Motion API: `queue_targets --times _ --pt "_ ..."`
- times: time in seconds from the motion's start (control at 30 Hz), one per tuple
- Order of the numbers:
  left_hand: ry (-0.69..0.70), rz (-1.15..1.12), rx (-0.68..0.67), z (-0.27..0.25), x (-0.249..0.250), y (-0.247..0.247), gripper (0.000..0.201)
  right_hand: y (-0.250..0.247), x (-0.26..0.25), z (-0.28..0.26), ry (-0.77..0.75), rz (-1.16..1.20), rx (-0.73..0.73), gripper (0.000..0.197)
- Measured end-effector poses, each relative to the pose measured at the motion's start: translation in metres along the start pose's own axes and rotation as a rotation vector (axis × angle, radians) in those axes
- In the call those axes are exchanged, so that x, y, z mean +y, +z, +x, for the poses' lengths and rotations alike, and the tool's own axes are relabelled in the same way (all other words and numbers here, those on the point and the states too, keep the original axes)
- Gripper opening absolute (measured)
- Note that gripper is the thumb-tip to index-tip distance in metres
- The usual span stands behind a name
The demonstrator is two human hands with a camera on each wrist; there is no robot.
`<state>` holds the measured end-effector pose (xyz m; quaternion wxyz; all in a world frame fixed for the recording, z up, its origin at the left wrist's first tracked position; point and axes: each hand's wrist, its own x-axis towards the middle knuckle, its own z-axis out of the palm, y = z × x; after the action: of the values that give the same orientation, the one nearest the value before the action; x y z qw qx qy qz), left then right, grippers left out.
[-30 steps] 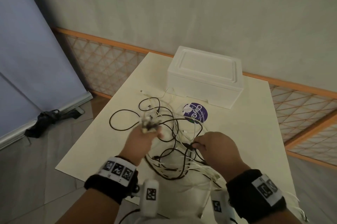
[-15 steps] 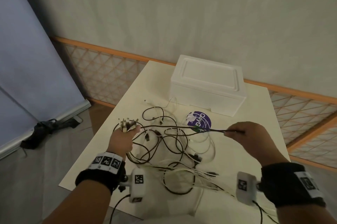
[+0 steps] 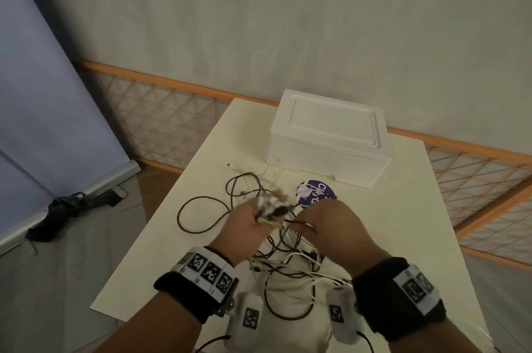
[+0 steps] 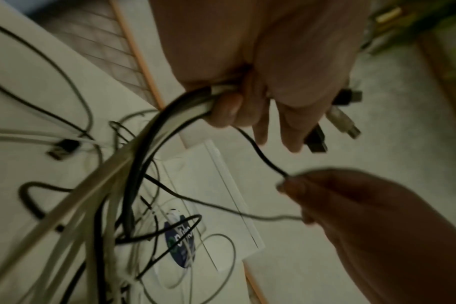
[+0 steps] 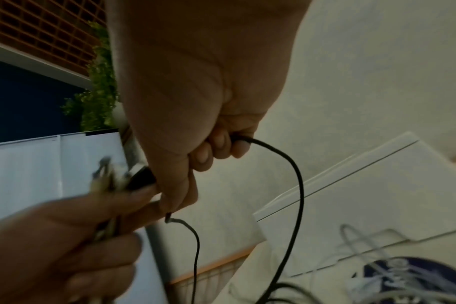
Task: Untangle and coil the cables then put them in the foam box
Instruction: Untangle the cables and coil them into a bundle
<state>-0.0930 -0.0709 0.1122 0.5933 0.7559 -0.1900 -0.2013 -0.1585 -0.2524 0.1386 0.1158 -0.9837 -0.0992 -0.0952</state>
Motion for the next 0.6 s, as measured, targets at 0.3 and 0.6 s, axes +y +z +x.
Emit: queue_targets --times 0.3,0.6 --pt "-0.199 -0.099 0.426 0.009 -0.002 -0.056 0.010 -0.009 0.038 0.004 0.256 0.186 0.085 0.017" --pt "-0.165 -0.093 0.512 0.003 -0.015 -0.060 0.007 0.018 0.027 0.016 0.671 0.674 -0.001 0.018"
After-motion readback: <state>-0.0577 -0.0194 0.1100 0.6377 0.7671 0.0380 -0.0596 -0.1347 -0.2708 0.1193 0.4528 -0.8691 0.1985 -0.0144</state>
